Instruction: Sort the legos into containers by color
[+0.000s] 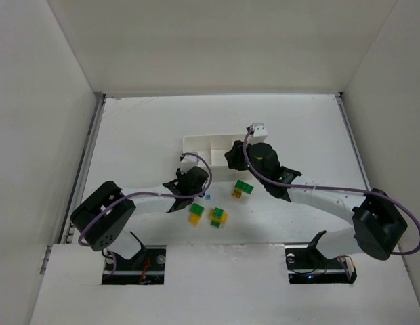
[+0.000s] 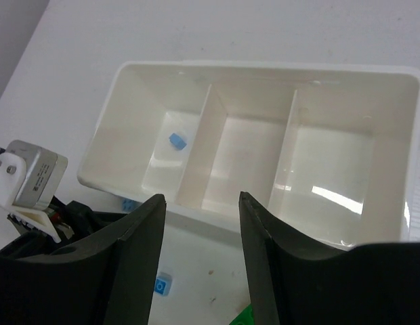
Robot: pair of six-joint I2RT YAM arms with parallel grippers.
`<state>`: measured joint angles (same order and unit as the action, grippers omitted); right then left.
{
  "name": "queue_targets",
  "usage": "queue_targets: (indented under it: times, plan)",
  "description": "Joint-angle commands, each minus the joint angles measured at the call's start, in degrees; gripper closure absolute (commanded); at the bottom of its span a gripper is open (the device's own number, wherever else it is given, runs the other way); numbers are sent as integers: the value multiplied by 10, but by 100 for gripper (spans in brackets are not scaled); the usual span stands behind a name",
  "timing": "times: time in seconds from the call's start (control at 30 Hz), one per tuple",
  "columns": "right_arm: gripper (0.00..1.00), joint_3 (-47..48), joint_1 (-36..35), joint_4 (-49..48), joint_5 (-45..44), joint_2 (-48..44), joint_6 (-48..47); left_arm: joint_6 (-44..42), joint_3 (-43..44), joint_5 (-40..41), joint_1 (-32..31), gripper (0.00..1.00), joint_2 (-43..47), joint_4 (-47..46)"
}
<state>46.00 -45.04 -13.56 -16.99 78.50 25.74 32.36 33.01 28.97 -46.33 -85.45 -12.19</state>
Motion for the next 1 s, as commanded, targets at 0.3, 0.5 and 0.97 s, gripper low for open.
queue_targets:
  times: [0.3, 0.5, 0.97]
  plan:
    - [45, -1, 4, -28, 4, -13, 6, -8, 11, 41, -28, 67, 6, 34]
    - [45, 0, 4, -28, -1, -13, 5, -12, 11, 40, -29, 81, 4, 36]
    - [66, -37, -59, 16, 6, -36, 3, -15, 66, 21, 0, 84, 211, 61]
